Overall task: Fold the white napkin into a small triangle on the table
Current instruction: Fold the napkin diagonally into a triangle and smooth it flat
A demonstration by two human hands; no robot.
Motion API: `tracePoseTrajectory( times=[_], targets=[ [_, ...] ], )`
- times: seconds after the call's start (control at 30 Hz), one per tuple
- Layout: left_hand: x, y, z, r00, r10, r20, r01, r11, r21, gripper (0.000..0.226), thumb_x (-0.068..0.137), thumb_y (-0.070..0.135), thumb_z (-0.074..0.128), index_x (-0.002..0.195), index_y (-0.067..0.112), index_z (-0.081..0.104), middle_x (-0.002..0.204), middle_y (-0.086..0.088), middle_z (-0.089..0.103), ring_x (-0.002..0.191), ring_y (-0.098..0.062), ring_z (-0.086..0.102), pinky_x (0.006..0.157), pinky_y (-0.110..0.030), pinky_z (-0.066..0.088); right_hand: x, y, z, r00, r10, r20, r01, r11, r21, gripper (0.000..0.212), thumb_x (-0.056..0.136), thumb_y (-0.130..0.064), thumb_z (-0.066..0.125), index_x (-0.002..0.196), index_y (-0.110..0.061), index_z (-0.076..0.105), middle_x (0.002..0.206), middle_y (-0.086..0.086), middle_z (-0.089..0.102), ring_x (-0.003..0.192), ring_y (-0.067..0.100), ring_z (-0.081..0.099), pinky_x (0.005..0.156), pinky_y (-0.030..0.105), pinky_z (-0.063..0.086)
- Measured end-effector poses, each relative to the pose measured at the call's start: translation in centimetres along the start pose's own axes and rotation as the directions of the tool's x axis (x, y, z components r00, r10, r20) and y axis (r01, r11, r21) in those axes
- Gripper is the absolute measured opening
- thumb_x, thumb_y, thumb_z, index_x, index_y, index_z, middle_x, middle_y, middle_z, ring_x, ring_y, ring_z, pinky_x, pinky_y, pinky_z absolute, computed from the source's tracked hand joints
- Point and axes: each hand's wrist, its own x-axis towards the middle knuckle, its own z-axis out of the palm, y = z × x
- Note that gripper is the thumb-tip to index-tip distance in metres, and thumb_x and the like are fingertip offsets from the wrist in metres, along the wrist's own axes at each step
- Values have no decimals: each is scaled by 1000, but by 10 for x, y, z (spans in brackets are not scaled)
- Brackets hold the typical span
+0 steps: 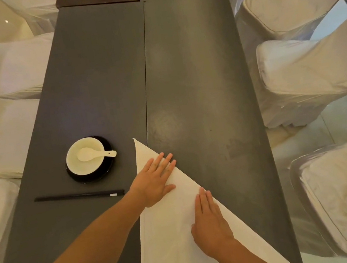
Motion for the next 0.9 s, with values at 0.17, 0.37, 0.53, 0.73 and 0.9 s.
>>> tracePoseTrajectory(
  times=[0.17, 0.37, 0.53, 0.73, 0.9],
  targets=[
    [6, -12, -2, 1000, -28, -1, 28, 999, -17, 71, 96, 60, 9, 151, 23, -15, 161, -2, -19, 146, -24, -22, 121, -42, -6, -9, 12, 1, 998, 68, 19, -67, 997, -24, 80, 99, -33, 35, 134, -5, -31, 151, 8, -38, 146, 31, -24, 122, 40, 2],
    [16, -26, -9, 993, -114, 3, 114, 992, -60, 71, 96, 59, 11, 151, 22, -15, 161, -4, -19, 146, -25, -21, 121, -43, -5, -10, 19, 5, 995, 96, 4, -96, 995, -34, 81, 98, -39, 34, 134, -4, -30, 156, 10, -32, 146, 32, -22, 122, 41, 2],
    [21, -37, -9, 971, -239, 17, 240, 964, -114, 71, 97, 59, 13, 151, 21, -14, 160, -8, -20, 146, -29, -20, 122, -47, 2, -11, 17, 4, 995, 98, 1, -98, 995, -29, 82, 98, -40, 34, 135, -4, -30, 146, 8, -39, 146, 32, -22, 122, 42, 3],
    [25, -44, -22, 946, -322, 25, 323, 939, -119, 66, 100, 17, 36, 153, 14, -4, 162, -9, -9, 148, -31, -10, 121, -47, 12, -13, 17, 6, 995, 95, -32, -96, 995, -19, 82, 96, -37, 38, 137, -3, -25, 153, 10, -32, 147, 33, -17, 120, 42, 8],
    [26, -39, -40, 937, -345, -50, 347, 937, 40, 63, 86, 14, 66, 140, 9, 33, 148, -17, 34, 134, -36, 34, 104, -44, 42, -13, 18, 2, 997, 83, 2, -82, 995, -57, 80, 98, -37, 33, 133, -3, -31, 152, 8, -36, 146, 32, -22, 121, 42, 4]
  ],
)
